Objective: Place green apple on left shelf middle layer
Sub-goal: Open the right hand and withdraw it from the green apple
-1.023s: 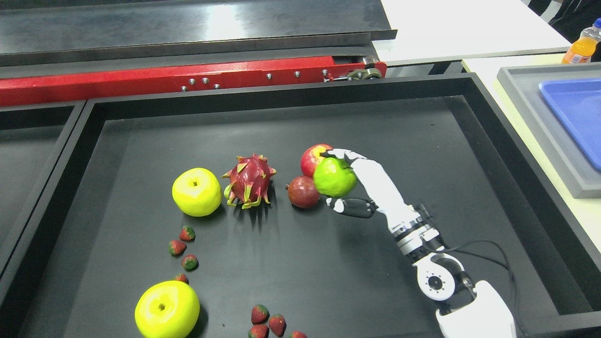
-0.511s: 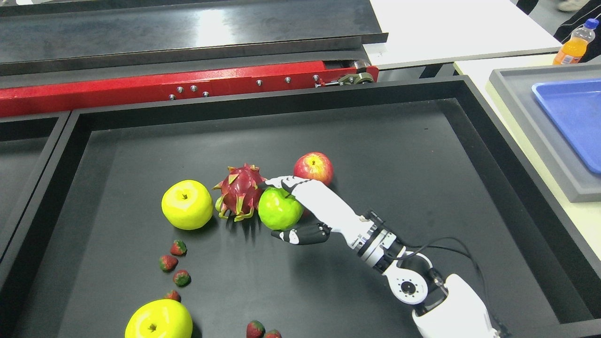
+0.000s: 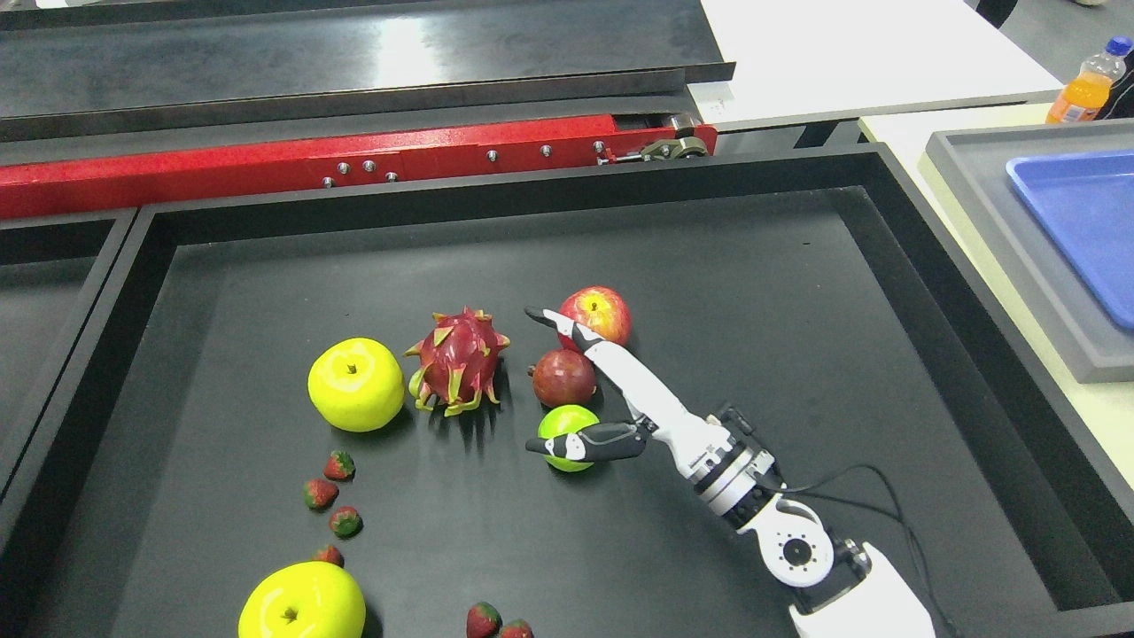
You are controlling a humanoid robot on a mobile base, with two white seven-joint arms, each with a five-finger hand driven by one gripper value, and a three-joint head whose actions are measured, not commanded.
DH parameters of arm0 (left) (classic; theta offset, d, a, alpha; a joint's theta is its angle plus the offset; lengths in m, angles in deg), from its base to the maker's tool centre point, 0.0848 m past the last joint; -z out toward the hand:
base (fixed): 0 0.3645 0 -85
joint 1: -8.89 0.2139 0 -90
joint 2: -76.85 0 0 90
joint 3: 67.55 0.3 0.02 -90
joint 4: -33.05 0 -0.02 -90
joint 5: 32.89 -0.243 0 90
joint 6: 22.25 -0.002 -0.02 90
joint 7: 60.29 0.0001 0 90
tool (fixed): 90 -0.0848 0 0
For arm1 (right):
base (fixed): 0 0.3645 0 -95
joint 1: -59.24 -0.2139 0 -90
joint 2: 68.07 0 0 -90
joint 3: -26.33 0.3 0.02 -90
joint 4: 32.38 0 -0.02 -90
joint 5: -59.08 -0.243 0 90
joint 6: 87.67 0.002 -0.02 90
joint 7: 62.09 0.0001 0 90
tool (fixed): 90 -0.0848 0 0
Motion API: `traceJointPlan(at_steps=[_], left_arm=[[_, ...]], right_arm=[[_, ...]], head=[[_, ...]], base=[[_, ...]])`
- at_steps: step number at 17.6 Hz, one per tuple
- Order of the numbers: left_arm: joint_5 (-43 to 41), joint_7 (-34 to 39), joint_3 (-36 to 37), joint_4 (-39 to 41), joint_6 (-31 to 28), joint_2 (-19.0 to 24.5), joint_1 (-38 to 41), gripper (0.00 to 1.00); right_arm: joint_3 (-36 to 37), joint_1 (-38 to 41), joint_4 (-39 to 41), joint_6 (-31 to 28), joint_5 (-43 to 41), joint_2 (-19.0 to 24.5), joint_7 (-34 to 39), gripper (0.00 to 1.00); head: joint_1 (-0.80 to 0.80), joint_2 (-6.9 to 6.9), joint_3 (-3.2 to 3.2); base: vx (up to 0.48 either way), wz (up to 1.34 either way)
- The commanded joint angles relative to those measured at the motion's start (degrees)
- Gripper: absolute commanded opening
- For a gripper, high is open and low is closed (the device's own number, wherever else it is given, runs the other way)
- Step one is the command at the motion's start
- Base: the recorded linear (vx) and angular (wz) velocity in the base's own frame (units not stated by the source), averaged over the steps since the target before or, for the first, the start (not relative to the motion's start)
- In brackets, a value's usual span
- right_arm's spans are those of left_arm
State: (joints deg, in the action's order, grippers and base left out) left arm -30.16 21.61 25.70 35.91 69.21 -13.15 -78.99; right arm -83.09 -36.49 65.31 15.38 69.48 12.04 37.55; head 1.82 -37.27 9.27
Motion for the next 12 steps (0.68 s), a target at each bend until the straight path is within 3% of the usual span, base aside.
traceJointPlan(at_steps=[1,12], left_arm=[[0.00,0.02,0.00,-0.04,-0.05,1.00,-0.01,1.00],[0.00,0.02,0.00,0.04,-0.05,1.00,-0.01,1.00]], right_arm=[[12.55,8.45,-0.13,-5.23,-13.20,8.21,0.47,1.00],[15.02,12.68,0.05,-4.45,-14.53,8.89,1.79,1.00]], head=[[0.00,0.00,0.00],[0.00,0.00,0.00]], base=[[0.000,0.00],[0.000,-0.01]])
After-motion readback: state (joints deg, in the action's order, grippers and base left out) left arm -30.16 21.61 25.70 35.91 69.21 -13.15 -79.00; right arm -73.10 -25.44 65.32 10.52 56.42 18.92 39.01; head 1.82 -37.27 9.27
